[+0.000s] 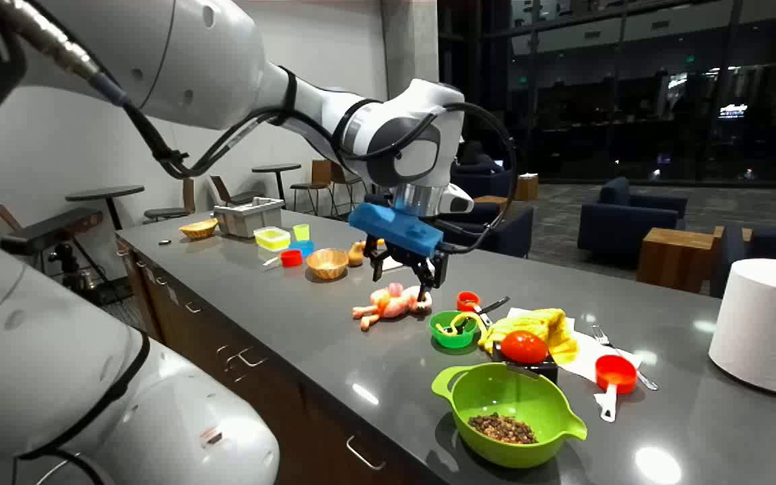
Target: Move the light green bowl to the left
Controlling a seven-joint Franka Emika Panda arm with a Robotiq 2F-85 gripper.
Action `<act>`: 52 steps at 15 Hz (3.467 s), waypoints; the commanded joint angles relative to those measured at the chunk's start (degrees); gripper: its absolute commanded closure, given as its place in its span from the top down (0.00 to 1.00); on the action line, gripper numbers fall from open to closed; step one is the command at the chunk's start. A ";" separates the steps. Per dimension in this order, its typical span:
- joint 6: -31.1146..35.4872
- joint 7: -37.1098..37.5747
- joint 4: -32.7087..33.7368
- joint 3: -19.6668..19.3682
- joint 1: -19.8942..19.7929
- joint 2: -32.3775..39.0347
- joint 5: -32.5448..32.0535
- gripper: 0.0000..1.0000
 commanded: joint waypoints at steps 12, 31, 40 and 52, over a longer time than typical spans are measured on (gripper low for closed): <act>-0.27 -0.52 0.15 1.14 -1.33 0.15 0.62 1.00; 8.61 10.60 -3.26 6.19 -6.82 -0.11 -6.96 1.00; 13.23 15.46 -7.40 6.39 -8.68 1.41 -11.31 1.00; 12.86 13.25 -5.18 3.79 -8.44 6.78 -7.54 1.00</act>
